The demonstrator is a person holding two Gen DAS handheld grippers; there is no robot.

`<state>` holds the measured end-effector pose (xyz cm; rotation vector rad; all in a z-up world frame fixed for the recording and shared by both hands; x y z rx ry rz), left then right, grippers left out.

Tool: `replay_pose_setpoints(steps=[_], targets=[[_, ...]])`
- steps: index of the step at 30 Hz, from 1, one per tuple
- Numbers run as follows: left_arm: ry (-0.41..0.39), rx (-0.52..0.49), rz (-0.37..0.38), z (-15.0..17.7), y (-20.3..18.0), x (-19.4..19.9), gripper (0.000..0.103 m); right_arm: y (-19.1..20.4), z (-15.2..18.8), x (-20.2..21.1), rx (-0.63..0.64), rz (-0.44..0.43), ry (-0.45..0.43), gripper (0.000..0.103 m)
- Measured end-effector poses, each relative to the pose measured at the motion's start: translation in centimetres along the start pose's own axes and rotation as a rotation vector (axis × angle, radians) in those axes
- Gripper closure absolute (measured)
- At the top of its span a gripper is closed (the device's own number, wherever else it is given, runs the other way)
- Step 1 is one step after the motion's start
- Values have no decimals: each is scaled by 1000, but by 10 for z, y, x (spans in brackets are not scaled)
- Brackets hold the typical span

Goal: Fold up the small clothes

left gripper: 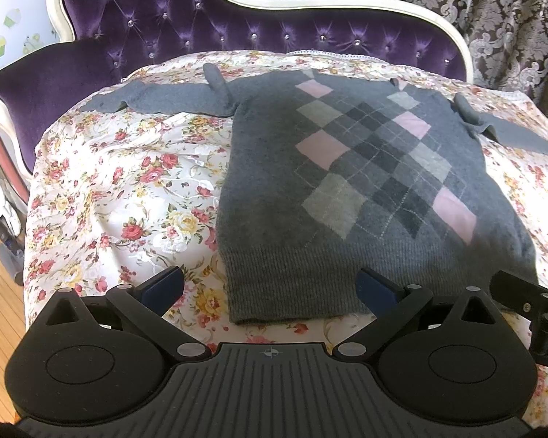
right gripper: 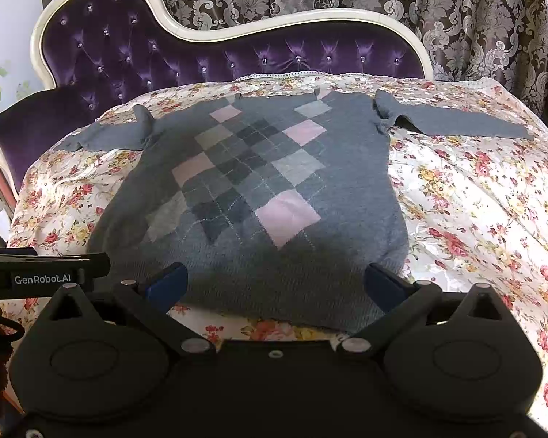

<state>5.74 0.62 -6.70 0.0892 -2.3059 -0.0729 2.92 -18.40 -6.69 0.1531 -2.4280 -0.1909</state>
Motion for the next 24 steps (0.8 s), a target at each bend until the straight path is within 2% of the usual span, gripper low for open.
replay_pose_setpoints(steps=[24], targets=[[8, -5, 5, 0, -3, -2, 1, 2, -2, -3, 2, -10, 13, 1]])
Point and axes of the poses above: each gripper's, at about its wrist camera, not at the fingertips, and x roughly against the way its jaws point, y to its left, z to its underside, the point moved 8 cm from there along -x, roughly the way its jaws point, and after that the axes turned 4 degrees about -z, right-handed, at the moved point
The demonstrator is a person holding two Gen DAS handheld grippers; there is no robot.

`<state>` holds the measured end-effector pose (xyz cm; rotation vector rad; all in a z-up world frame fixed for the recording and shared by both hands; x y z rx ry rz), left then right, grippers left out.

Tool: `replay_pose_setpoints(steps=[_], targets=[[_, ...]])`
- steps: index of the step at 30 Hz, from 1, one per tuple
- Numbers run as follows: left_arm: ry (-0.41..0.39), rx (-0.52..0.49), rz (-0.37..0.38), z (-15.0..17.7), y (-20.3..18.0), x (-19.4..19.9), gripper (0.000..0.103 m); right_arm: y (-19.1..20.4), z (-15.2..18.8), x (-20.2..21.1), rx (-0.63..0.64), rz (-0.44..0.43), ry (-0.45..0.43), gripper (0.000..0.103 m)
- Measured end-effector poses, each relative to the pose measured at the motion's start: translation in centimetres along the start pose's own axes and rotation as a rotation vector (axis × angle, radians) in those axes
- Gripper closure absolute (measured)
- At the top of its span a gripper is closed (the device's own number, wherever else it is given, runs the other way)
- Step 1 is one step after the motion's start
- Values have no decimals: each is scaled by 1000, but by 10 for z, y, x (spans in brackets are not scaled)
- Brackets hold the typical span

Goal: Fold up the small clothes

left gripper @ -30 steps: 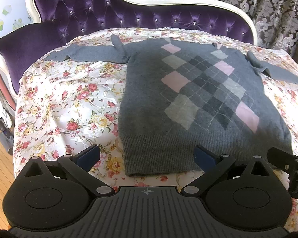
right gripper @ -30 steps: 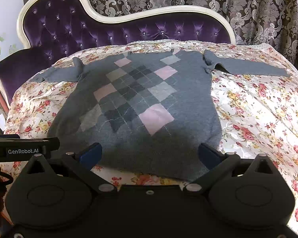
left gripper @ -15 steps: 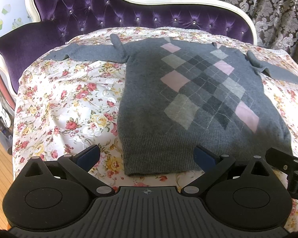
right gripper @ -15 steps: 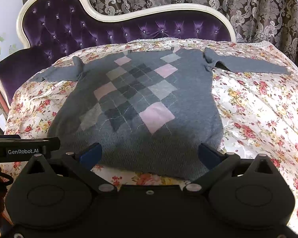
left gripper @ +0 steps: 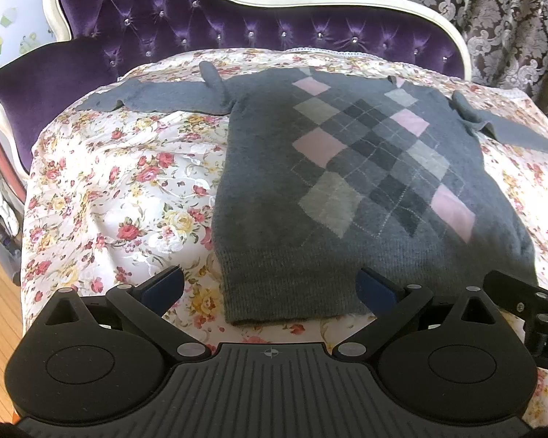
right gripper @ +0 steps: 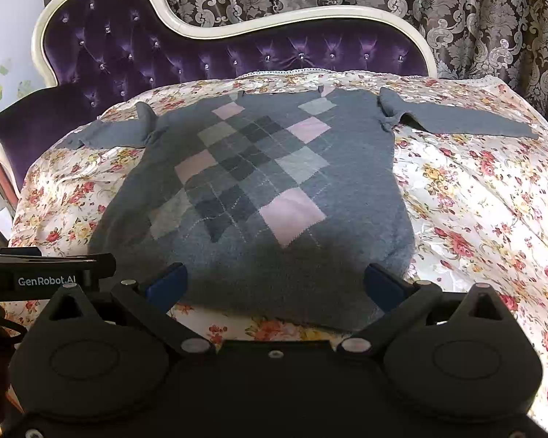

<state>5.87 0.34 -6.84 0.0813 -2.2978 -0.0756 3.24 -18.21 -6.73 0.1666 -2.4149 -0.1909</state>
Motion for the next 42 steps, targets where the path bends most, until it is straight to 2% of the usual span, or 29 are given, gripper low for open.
replay_pose_setpoints(steps=[12, 19, 25, 30, 33, 39, 42], targets=[[-1, 1, 6, -2, 0, 0, 1, 0, -4, -5, 1, -3, 8, 1], [-23, -15, 36, -21, -5, -12, 1, -7, -11, -13, -30, -19, 23, 1], [-54, -66, 52, -45, -21, -28, 1, -25, -22, -21, -82, -40, 21, 1], [-90, -46, 127, -67, -32, -42, 1, -57, -41, -33, -157, -85, 9, 1], [-120, -27, 158, -81, -37, -53, 1, -85, -56, -39, -167, -58, -15, 1], [-170, -75, 90, -100, -47, -76, 1, -162, -93, -61, -185, 53, -48, 1], [-173, -74, 90, -106, -51, -90, 1, -201, -106, -74, -222, 82, -55, 1]])
Point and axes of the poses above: each gripper's, at about its wrist camera, not at the fingertips, and x roughly against the way its jaws point, y to its left, z to its underside, the point moved 8 cm from there along -x, roughly the way its jaws point, and after that the axes turned 4 degrees about -z, right-handed, at the moved point
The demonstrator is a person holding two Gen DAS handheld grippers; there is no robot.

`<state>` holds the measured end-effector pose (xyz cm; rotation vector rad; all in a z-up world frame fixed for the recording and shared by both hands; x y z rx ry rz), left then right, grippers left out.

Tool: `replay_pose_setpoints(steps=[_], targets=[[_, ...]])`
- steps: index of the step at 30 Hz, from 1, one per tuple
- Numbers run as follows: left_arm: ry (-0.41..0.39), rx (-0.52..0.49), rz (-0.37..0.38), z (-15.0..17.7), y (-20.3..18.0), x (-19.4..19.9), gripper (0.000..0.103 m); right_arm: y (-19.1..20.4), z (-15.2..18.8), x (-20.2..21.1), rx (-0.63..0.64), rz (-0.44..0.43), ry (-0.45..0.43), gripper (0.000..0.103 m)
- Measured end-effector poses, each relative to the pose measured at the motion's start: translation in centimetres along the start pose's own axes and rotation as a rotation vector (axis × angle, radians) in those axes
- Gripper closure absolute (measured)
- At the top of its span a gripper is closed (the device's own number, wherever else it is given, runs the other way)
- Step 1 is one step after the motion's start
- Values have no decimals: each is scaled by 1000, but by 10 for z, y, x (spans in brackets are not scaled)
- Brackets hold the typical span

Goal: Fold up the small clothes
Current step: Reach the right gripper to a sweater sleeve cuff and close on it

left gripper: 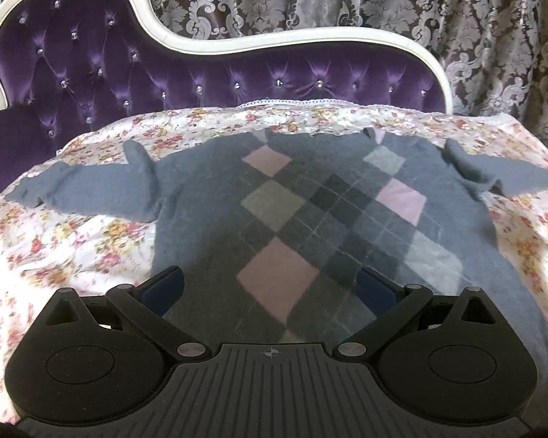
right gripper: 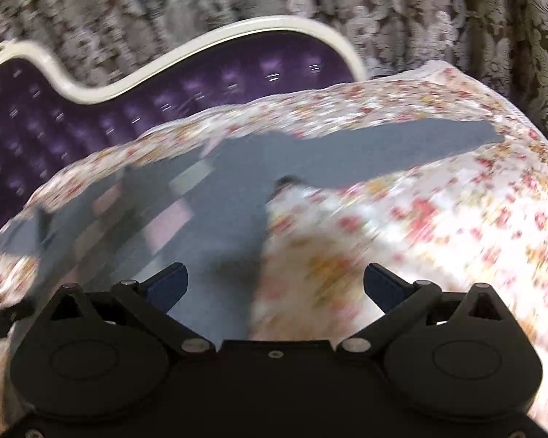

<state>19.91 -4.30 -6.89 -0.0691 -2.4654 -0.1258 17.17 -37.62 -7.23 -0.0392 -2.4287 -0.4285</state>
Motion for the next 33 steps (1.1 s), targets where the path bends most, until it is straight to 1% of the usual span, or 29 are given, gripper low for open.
replay_pose_setpoints(steps=[4, 9, 12, 14, 18, 21, 23, 24, 25, 26, 27, 28, 29, 31, 33], targets=[[6, 34, 35, -2, -4, -19, 1, -56, -33, -31, -79, 39, -23, 1], [43, 9, 17, 4, -9, -39, 1, -132, -71, -56, -253, 131, -105, 1], [85, 2, 24, 14, -11, -50, 1, -168, -88, -71, -327, 158, -131, 1], [95, 17, 30, 20, -10, -53, 0, -183, -95, -80, -342, 178, -138, 1], [96, 40, 46, 22, -7, -53, 0, -209, -101, -101, -392, 193, -121, 15], [99, 30, 44, 23, -8, -55, 0, -222, -99, -114, -433, 205, -115, 21], [98, 27, 42, 23, -10, -55, 0, -226, -103, -119, -429, 204, -144, 22], [99, 25, 42, 23, -10, -56, 0, -228, -105, -120, -433, 201, -154, 27], [99, 25, 42, 23, -10, -57, 0, -230, -107, -123, -442, 192, -161, 36], [97, 26, 42, 23, -10, -57, 0, -233, -108, -125, -457, 189, -167, 42], [96, 26, 42, 24, -10, -57, 0, -237, -109, -127, -477, 189, -169, 61], [93, 26, 42, 24, -10, -57, 0, -240, -109, -129, -496, 190, -161, 89], [91, 26, 42, 24, -10, -57, 0, -243, -109, -131, -513, 183, -157, 90], [92, 26, 43, 24, -10, -58, 0, -244, -112, -129, -531, 170, -183, 91], [92, 28, 45, 25, -10, -58, 0, -241, -118, -121, -526, 174, -202, 91]])
Point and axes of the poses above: each gripper's, at about its wrist camera, not at the fingertips, and x roughly against the way its jaws point, y to its left, z to its underside, the point moved 8 cm from there along -x, roughly the way its jaws point, and after that the axes turned 4 degrees about -z, right-handed, at the moved point
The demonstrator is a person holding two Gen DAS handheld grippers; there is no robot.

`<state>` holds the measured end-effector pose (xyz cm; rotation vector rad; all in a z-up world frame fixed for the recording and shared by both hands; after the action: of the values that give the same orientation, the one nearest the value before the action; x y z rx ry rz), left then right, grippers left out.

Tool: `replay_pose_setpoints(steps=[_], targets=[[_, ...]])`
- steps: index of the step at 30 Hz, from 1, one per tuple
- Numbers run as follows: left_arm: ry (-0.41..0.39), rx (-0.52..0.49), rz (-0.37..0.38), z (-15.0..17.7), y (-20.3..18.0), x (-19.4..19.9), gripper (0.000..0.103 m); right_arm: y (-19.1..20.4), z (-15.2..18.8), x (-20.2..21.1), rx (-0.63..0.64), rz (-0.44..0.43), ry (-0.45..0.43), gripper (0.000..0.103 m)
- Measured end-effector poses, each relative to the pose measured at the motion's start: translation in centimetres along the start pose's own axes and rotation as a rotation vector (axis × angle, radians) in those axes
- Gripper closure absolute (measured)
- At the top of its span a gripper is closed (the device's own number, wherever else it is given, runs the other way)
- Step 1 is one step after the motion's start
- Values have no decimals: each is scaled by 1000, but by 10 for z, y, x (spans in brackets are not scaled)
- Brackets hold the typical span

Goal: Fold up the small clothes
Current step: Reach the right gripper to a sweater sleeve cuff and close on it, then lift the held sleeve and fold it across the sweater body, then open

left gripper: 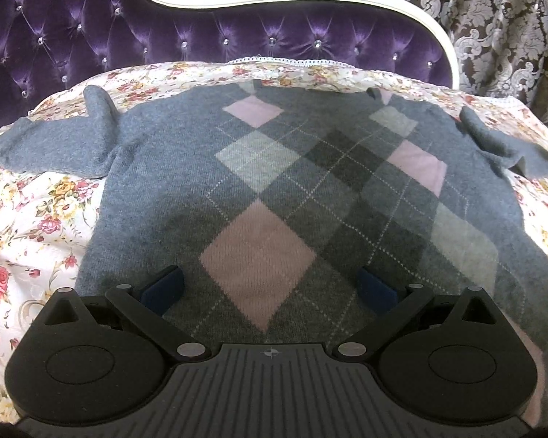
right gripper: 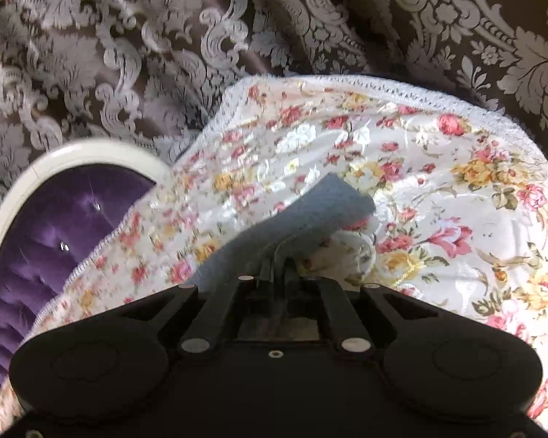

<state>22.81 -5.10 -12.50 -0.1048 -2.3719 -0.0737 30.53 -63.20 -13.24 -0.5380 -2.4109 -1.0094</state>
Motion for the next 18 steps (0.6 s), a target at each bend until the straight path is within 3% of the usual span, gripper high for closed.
replay_pose_setpoints(steps=[7, 11, 15, 18], targets=[[-8, 2, 2, 0, -1, 1, 0, 31, -50, 57, 138, 47, -122, 92], [-10, 3, 3, -1, -1, 1, 0, 51, -59, 80, 207, 59, -141, 92], [-11, 5, 5, 0, -1, 2, 0, 98, -55, 96, 302, 11, -153, 92], [-14, 7, 8, -1, -1, 3, 0, 155, -44, 109, 394, -71, -158, 92]])
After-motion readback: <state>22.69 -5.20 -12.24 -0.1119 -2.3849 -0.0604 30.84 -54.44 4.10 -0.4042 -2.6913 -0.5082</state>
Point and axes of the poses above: each gripper's, at about its wrist camera, not at the fingertips, and x roughly against the way its jaws point, y to its left, z to its underside, the point moved 8 cm from there along -x, roughly the way its jaws point, and after that the axes turned 4 degrees about -z, right-handed, at the moved point
